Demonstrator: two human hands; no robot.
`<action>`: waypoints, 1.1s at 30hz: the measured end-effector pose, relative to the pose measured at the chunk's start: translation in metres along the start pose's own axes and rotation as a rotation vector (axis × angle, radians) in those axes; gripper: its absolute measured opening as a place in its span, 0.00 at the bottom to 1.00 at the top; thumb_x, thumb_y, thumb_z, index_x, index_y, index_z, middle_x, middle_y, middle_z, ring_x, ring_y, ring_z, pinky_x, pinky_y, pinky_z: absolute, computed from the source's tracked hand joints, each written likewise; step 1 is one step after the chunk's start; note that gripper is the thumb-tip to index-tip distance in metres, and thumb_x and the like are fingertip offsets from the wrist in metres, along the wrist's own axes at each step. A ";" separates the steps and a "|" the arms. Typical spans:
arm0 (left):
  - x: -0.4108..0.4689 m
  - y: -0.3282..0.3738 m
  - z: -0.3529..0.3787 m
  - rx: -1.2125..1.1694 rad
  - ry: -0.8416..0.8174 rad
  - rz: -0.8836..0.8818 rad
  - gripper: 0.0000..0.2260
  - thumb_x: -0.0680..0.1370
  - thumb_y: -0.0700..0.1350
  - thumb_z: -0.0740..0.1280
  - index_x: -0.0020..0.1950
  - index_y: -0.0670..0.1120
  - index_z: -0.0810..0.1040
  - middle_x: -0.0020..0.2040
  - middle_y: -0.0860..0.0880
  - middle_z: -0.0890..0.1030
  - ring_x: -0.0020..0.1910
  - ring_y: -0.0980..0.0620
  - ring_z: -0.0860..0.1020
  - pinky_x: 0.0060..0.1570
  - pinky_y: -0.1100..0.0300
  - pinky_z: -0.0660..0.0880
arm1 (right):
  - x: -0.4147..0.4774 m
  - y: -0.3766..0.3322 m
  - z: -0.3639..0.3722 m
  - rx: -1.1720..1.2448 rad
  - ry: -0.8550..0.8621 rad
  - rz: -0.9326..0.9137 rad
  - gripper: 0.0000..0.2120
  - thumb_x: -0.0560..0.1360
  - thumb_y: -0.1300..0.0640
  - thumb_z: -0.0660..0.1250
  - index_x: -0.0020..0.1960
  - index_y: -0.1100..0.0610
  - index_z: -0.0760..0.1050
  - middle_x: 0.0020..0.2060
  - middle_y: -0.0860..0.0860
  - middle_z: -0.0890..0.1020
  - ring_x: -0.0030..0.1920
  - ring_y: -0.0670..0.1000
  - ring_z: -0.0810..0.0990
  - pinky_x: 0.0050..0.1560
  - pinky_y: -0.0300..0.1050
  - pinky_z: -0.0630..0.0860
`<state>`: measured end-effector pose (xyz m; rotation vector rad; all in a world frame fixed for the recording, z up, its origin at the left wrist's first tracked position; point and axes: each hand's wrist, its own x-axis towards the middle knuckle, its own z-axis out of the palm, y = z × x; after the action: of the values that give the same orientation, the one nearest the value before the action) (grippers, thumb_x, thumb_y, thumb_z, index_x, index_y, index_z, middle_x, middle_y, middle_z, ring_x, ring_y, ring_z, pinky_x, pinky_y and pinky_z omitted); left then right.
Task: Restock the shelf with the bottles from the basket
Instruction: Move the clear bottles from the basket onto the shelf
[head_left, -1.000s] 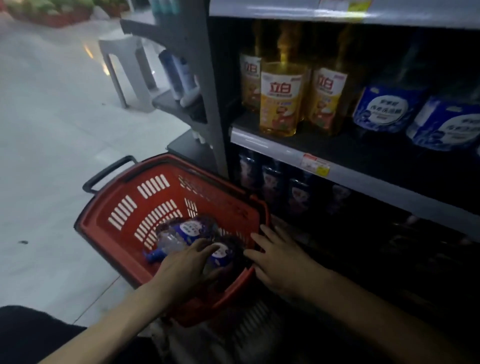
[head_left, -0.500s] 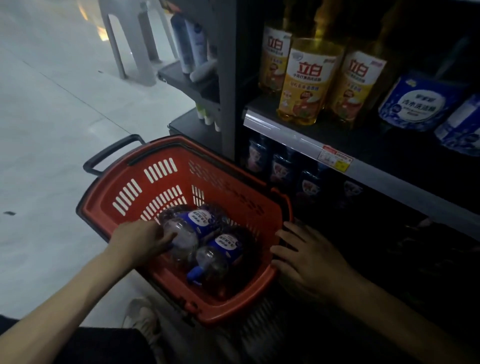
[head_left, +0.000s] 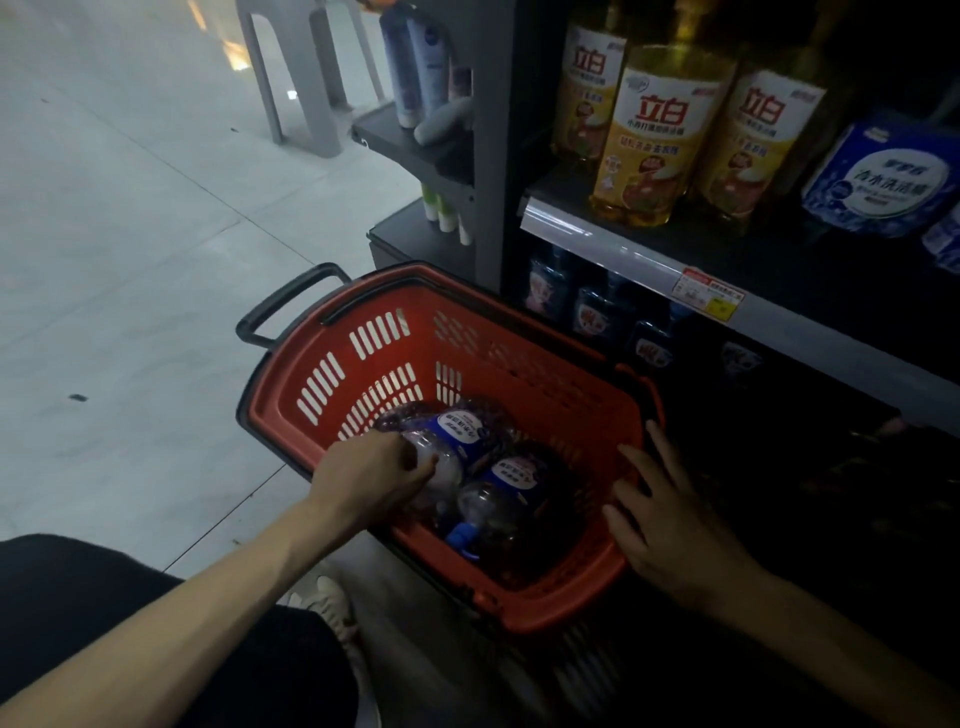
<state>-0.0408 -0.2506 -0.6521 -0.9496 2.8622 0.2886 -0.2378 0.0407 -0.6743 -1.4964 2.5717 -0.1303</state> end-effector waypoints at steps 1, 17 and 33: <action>0.001 -0.003 0.000 -0.026 0.031 0.000 0.26 0.82 0.63 0.61 0.34 0.44 0.79 0.29 0.48 0.81 0.27 0.52 0.80 0.31 0.53 0.81 | -0.002 -0.005 -0.002 0.037 -0.011 0.009 0.33 0.82 0.36 0.44 0.61 0.55 0.81 0.78 0.57 0.63 0.81 0.62 0.48 0.76 0.67 0.57; 0.036 0.002 0.005 0.388 -0.249 0.169 0.36 0.77 0.70 0.65 0.80 0.53 0.65 0.76 0.45 0.71 0.69 0.45 0.75 0.54 0.53 0.77 | 0.012 -0.037 -0.025 -0.135 -0.187 -0.182 0.34 0.71 0.35 0.44 0.64 0.44 0.79 0.75 0.56 0.70 0.80 0.61 0.54 0.76 0.67 0.35; 0.123 0.020 0.073 0.101 -0.463 -0.260 0.36 0.74 0.63 0.74 0.72 0.42 0.70 0.69 0.43 0.77 0.62 0.44 0.78 0.64 0.51 0.78 | 0.014 -0.028 -0.007 -0.114 -0.092 -0.240 0.24 0.74 0.37 0.55 0.49 0.48 0.86 0.54 0.52 0.84 0.64 0.58 0.77 0.74 0.73 0.52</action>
<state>-0.1477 -0.2904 -0.7408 -1.0584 2.2874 0.2903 -0.2221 0.0146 -0.6642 -1.8043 2.3570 0.0566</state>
